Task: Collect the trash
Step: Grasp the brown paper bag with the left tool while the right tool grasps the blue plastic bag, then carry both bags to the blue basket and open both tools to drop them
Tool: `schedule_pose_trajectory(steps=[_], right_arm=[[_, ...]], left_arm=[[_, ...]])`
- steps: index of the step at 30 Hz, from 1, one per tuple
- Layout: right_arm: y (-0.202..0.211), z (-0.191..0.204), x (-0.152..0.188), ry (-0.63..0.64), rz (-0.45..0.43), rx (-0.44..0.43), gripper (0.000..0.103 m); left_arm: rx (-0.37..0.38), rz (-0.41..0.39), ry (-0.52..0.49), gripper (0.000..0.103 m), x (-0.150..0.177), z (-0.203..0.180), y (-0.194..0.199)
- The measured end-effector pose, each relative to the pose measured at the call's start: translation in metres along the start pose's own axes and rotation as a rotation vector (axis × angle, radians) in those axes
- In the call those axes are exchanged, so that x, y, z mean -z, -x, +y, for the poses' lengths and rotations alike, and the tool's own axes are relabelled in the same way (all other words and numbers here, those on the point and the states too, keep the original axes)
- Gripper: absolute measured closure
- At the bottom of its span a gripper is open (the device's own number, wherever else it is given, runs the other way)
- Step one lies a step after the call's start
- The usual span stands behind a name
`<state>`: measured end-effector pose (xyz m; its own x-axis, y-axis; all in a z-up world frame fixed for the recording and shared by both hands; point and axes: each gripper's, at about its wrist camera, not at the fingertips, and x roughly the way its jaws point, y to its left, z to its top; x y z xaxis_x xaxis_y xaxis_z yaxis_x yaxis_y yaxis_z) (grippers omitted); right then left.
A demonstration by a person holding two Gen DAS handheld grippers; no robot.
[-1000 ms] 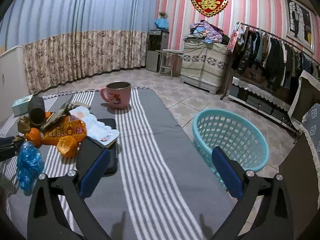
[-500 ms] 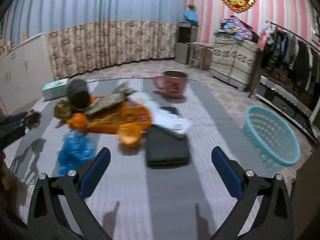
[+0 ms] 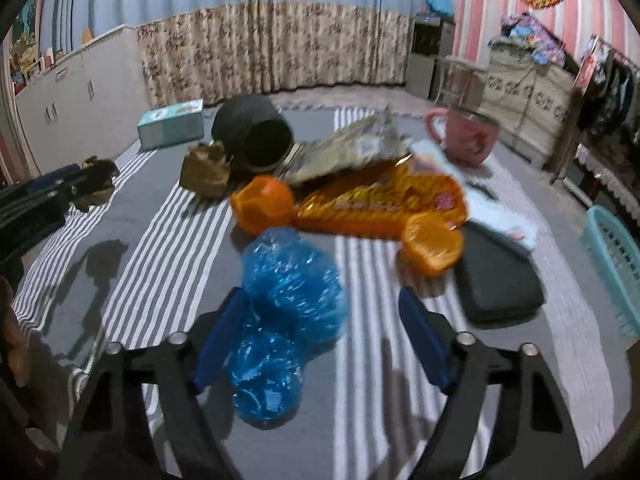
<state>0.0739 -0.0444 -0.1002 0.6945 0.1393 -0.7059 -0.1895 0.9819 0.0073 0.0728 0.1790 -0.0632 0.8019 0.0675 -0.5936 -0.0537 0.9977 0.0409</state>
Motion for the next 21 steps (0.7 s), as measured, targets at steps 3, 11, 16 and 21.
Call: schedule_pose_trajectory(steps=[3, 11, 16, 21], right_arm=[[-0.004, 0.0, 0.001, -0.002, 0.019, -0.107, 0.067], [0.029, -0.039, -0.011, -0.047, -0.066, -0.16, 0.087], [0.063, -0.096, -0.022, -0.059, -0.134, -0.113, 0.087], [0.089, -0.174, -0.033, -0.087, -0.168, -0.021, 0.087]], left_arm=[[0.0, 0.013, 0.008, 0.063, 0.0, 0.0, -0.002], [0.008, 0.022, 0.015, 0.063, -0.009, -0.022, 0.006], [0.042, -0.005, -0.013, 0.063, -0.024, -0.063, 0.021], [0.107, -0.044, -0.023, 0.063, -0.039, -0.113, 0.033]])
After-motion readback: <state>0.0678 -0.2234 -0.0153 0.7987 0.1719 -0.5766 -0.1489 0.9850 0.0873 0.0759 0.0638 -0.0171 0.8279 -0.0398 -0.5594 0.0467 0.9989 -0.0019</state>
